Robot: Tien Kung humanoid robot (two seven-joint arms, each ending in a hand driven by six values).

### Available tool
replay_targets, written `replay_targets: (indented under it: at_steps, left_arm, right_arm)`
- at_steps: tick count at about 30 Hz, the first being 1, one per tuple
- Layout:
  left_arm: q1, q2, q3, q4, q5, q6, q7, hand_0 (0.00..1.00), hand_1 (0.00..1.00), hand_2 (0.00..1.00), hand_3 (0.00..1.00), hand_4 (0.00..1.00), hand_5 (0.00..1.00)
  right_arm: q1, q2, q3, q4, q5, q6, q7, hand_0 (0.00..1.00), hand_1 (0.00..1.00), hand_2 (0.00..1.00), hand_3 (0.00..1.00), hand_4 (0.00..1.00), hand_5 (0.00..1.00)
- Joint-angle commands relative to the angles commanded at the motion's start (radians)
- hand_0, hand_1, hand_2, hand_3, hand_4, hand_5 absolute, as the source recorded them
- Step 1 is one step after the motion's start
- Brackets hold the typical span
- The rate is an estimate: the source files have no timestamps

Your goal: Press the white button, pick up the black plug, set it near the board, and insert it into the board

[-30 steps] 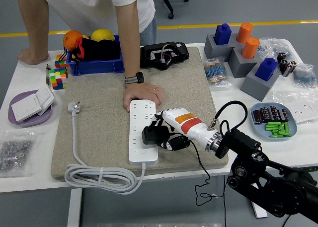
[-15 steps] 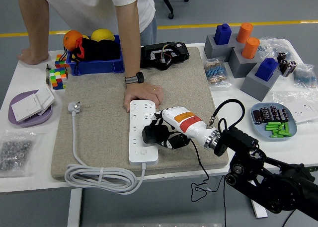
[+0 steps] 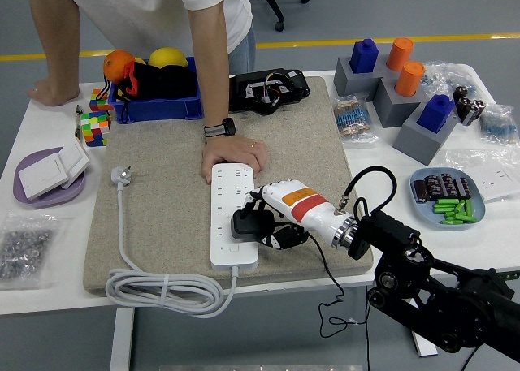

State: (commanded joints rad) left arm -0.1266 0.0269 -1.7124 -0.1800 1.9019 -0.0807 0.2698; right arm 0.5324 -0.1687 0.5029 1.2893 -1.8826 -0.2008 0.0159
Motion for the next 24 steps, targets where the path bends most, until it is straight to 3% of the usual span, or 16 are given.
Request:
replay_targets:
  at_steps: [24]
  left_arm:
    - [0.0, -0.001, -0.007, 0.0, 0.001, 0.002, -0.001, 0.826, 0.789, 0.763, 0.795, 0.574, 0.483]
  right_arm:
    - [0.032, 0.024, -0.014, -0.046, -0.015, 0.001, -0.018, 0.252, 0.379, 0.372, 0.55, 0.807, 0.002]
